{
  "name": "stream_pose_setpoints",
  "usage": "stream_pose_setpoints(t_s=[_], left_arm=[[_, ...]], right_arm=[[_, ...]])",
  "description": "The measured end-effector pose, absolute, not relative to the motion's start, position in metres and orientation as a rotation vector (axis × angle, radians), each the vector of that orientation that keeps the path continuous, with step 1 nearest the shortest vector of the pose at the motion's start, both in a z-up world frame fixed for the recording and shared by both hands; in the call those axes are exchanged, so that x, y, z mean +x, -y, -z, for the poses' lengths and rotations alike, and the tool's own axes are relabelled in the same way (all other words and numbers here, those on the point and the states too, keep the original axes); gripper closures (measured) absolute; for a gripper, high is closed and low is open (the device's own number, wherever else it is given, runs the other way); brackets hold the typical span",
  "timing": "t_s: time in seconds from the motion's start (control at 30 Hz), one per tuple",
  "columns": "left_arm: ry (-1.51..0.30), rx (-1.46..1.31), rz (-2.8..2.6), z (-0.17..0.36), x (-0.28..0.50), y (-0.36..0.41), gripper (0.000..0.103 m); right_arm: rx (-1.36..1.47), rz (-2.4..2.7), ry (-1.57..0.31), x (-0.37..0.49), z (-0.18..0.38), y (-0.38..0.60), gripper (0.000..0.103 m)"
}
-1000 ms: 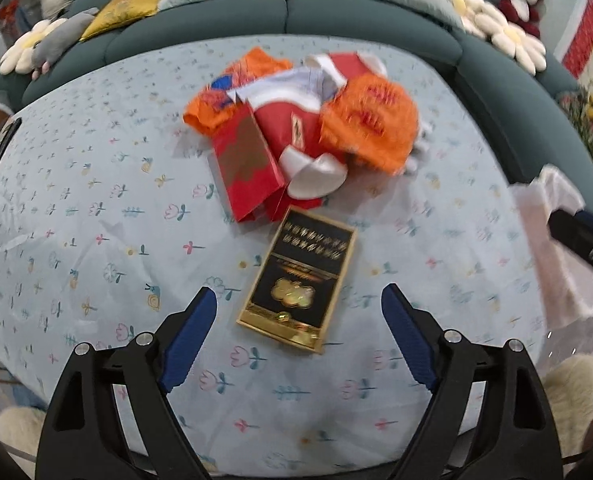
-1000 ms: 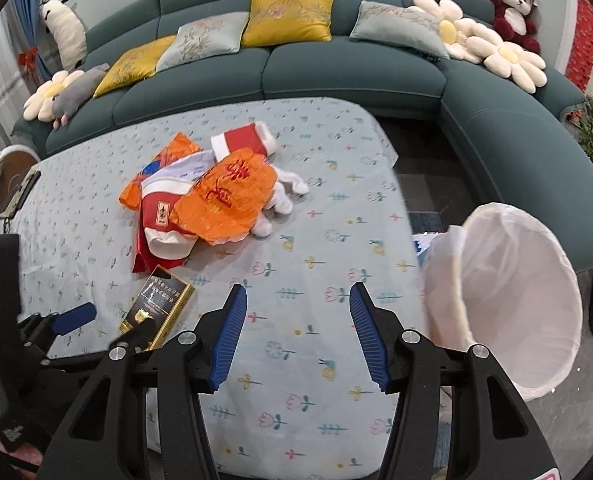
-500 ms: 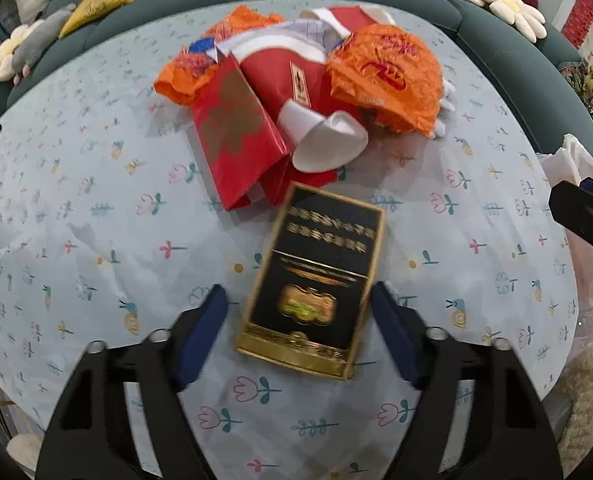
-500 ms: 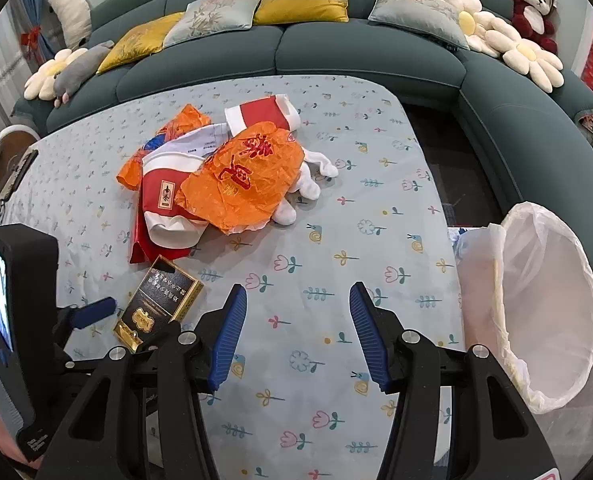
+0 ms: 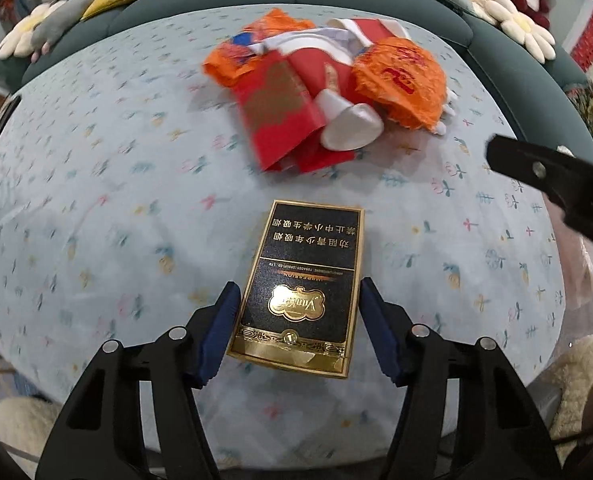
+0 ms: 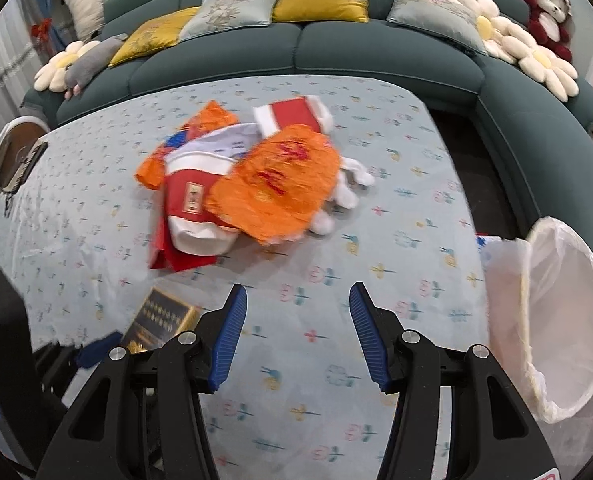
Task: Collect trash
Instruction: 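Grasp the red envelope with the right gripper while the left grasps the gold box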
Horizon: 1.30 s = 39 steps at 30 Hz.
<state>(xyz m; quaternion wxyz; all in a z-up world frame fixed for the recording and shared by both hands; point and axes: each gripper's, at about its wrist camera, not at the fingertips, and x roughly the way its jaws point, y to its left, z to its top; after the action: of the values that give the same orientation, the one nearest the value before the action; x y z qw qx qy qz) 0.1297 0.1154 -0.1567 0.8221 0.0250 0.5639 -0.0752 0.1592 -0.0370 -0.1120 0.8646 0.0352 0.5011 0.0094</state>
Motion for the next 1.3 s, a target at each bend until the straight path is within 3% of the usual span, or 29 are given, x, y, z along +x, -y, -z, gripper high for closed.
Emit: stream_pose_setpoints(t_s=[0.17,0.47,0.93,1.0,1.03,1.27,1.3], left_arm=[[-1.195,-0.022,0.075,0.148,0.126,-0.153,0.045],[-1.158,-0.124,-0.040,0.135,0.149,-0.211,0.046],[-1.131,-0.180,-0.029,0.131,0.183,-0.219,0.048],[-1.132,-0.179,-0.028,0.132,0.184,-0.217,0.048],[-1.133,-0.178,-0.026,0.132,0.184,-0.217,0.048],[-1.124,-0.180,-0.020,0.125,0.181,-0.213,0.049],[-1.118,-0.184,-0.013,0.123,0.180,-0.212,0.074]], right_arm=[[0.058,-0.088,-1.047,0.171,0.111,0.005,0.051],[0.034,-0.197,-1.080,0.204,0.125,-0.047,0.069],[0.034,-0.191,-1.136,0.235,0.151,-0.059,0.072],[0.035,-0.208,-1.147,0.235,0.155,-0.061,0.080],[0.039,-0.224,-1.155,0.234,0.157,-0.062,0.094],[0.070,-0.290,-1.103,0.218,0.133,-0.067,0.099],[0.074,-0.293,-1.095,0.216,0.129,-0.066,0.099]])
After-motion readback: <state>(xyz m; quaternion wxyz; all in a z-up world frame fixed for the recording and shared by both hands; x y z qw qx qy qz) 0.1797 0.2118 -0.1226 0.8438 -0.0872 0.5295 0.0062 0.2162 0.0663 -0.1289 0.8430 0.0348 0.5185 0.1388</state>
